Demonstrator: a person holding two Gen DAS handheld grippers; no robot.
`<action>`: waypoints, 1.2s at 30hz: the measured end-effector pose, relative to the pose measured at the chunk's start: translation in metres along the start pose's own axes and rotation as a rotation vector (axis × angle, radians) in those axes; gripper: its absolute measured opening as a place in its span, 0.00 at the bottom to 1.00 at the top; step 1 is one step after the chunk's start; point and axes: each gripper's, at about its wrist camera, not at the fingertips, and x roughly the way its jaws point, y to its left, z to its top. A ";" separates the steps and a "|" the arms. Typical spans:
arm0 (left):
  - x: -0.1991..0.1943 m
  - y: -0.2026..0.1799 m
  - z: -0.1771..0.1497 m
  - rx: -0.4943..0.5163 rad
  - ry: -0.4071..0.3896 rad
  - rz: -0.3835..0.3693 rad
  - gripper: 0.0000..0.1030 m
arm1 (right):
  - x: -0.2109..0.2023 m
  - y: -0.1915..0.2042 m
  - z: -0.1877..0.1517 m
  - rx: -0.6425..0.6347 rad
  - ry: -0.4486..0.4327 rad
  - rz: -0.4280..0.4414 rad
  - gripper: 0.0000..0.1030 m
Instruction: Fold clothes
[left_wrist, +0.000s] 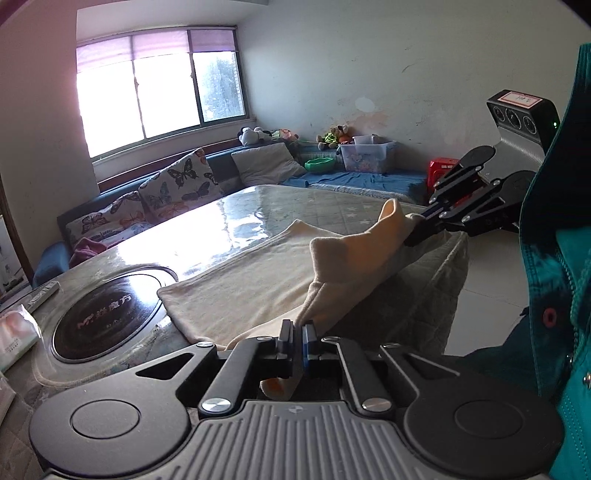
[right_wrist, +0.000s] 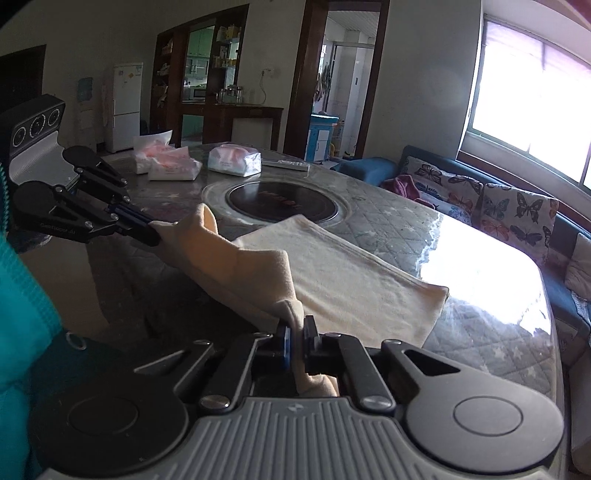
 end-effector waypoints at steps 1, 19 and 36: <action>0.001 0.000 -0.001 -0.001 0.003 0.001 0.05 | 0.002 0.001 -0.003 0.010 0.006 0.003 0.05; 0.037 0.051 0.040 -0.072 -0.061 0.060 0.05 | 0.024 -0.027 0.027 0.024 -0.028 -0.028 0.04; 0.194 0.151 0.056 -0.252 0.100 0.213 0.08 | 0.188 -0.137 0.061 0.230 0.136 -0.166 0.15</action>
